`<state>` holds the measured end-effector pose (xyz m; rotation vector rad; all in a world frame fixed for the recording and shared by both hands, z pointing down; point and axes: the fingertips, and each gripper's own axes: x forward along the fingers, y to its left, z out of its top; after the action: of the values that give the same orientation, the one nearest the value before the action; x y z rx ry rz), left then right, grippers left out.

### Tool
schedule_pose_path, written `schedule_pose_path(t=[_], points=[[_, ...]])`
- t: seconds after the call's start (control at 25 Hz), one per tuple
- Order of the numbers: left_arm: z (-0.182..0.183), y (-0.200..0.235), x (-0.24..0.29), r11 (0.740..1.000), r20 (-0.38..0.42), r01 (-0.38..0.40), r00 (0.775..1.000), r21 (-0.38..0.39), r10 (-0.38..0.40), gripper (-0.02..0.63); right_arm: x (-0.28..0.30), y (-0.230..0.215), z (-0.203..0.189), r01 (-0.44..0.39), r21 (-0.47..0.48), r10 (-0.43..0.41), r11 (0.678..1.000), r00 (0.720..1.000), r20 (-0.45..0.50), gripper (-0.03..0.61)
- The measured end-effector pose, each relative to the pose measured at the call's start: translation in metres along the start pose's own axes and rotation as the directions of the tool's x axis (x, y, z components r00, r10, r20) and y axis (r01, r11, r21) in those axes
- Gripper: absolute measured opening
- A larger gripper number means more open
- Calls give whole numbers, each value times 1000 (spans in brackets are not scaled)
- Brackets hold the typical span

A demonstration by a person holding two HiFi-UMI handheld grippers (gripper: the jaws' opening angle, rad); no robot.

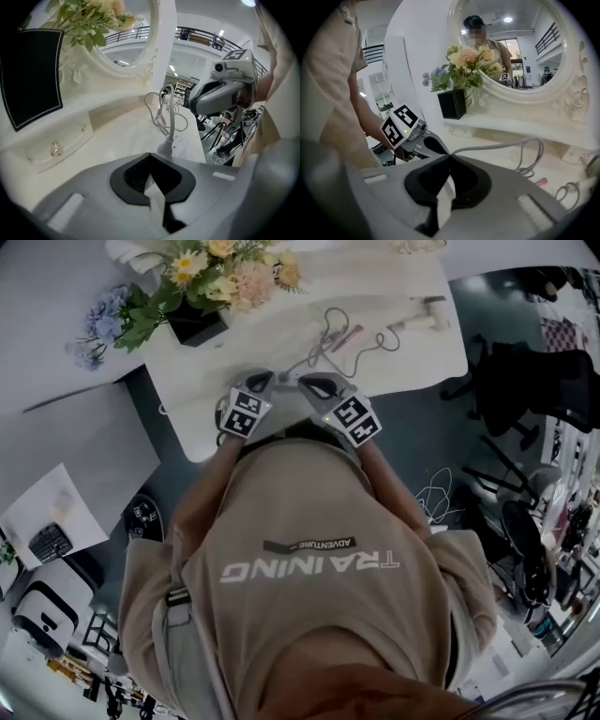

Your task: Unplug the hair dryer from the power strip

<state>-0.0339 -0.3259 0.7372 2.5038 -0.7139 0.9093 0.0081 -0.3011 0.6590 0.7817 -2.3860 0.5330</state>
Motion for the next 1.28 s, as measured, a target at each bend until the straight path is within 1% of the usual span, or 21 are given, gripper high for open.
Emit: schedule_pose_path(t=[0.08, 0.28, 0.44, 0.48, 0.52, 0.64, 0.72, 0.8, 1.0, 1.16, 1.28], points=[[-2, 0, 0, 1000, 2, -10, 1000, -12, 10, 6, 8, -2, 0, -21, -14, 21, 1000, 1000, -16, 3], [-4, -4, 0, 998, -16, -1, 1000, 62, 2, 6, 25, -6, -6, -40, -37, 36, 999, 995, -94, 5], [-5, -5, -1, 997, -7, -13, 1000, 78, 14, 6, 36, 0, -10, -92, -66, 82, 994, 987, -140, 8], [-5, -5, -1, 997, -1, -15, 1000, 74, 15, 6, 38, 3, -10, -106, -70, 95, 992, 984, -151, 45], [-5, -5, -2, 997, 3, -15, 1000, 73, 15, 6, 41, 5, -10, -116, -81, 101, 990, 981, -163, 60], [-5, -3, -4, 996, 11, -16, 1000, 93, 15, 6, 50, 10, -13, -120, -121, 94, 985, 975, -199, 69], [-6, -3, -5, 994, 14, -16, 1000, 108, 15, 6, 56, 13, -17, -123, -125, 93, 985, 971, -220, 75], [-6, -4, -5, 993, 11, -16, 1000, 120, 15, 6, 61, 16, -21, -124, -131, 91, 984, 967, -237, 101], [-6, -8, -5, 987, 1, -30, 1000, 160, 30, 6, 71, 13, -28, -101, -179, 47, 979, 958, -282, 101], [-6, -8, -5, 985, 4, -32, 999, 170, 32, 6, 74, 11, -29, -94, -188, 36, 978, 957, -288, 91], [-6, -7, -6, 986, 11, -30, 1000, 167, 29, 6, 75, 11, -28, -95, -170, 42, 981, 956, -290, 91]])
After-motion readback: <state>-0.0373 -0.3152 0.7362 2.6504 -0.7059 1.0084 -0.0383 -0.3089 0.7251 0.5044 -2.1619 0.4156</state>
